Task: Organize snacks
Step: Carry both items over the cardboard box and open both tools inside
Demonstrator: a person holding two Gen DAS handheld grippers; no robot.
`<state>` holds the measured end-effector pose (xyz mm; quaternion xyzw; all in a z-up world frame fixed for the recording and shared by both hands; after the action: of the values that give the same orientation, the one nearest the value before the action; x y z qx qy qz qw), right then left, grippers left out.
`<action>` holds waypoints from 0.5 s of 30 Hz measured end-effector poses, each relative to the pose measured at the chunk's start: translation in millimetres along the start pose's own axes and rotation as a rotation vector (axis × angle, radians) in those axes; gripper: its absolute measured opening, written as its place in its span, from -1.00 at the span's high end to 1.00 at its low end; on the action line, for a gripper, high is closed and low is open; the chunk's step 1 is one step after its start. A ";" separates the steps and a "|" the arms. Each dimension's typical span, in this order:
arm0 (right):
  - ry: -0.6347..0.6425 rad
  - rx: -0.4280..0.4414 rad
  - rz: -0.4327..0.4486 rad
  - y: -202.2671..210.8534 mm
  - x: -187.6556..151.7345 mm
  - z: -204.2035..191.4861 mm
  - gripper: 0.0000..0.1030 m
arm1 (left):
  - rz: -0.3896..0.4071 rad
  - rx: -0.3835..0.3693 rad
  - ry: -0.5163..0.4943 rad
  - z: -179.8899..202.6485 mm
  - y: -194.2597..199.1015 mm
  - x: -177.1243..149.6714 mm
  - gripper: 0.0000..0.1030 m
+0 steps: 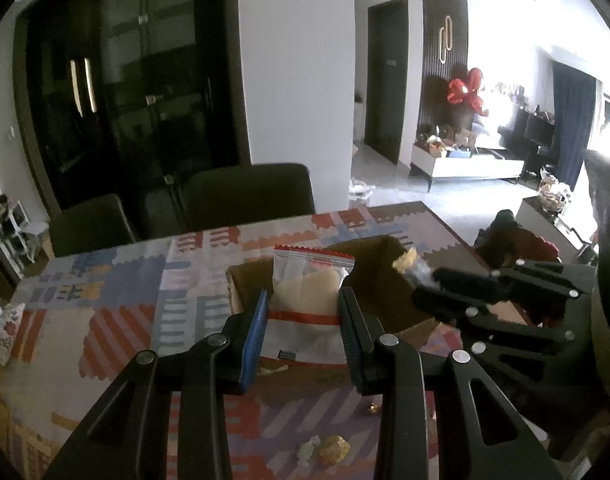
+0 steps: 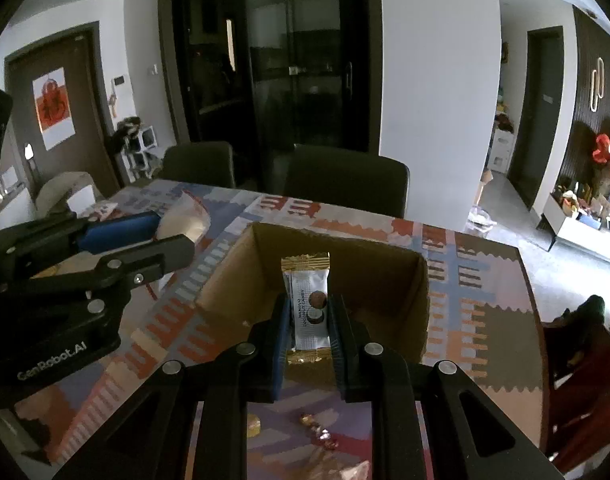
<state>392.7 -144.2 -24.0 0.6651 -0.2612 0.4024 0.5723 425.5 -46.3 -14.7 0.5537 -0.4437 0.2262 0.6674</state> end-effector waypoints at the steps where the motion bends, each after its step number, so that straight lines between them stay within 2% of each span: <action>1: 0.001 -0.005 -0.001 -3.0 2.9 1.6 0.61 | -0.013 0.000 0.010 -3.1 -5.7 0.5 0.32; 6: -0.004 -0.022 -0.031 -24.5 12.0 12.9 0.61 | -0.067 -0.017 0.031 -9.5 -31.9 6.7 0.32; 10: -0.026 -0.026 -0.053 -39.4 15.8 21.3 0.61 | -0.082 -0.008 0.027 -13.8 -49.6 11.9 0.32; 14: -0.039 -0.038 -0.068 -53.5 17.0 28.8 0.60 | -0.130 -0.005 0.049 -18.0 -72.6 12.3 0.30; 15: -0.047 -0.040 -0.074 -57.8 17.7 31.2 0.60 | -0.140 -0.003 0.056 -19.0 -75.7 11.5 0.23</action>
<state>456.3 -160.5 -41.7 0.6719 -0.2577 0.3599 0.5939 497.9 -52.2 -45.7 0.5757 -0.3854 0.1936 0.6947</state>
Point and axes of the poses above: each gripper's, at about its wrist camera, not at the fingertips, and y roughly against the way its jaws point, z to its right, x to its top, the point moved 8 cm from there along -y, roughly the way its jaws point, and after that the axes turned 7 degrees about z, right-handed, at the moved point
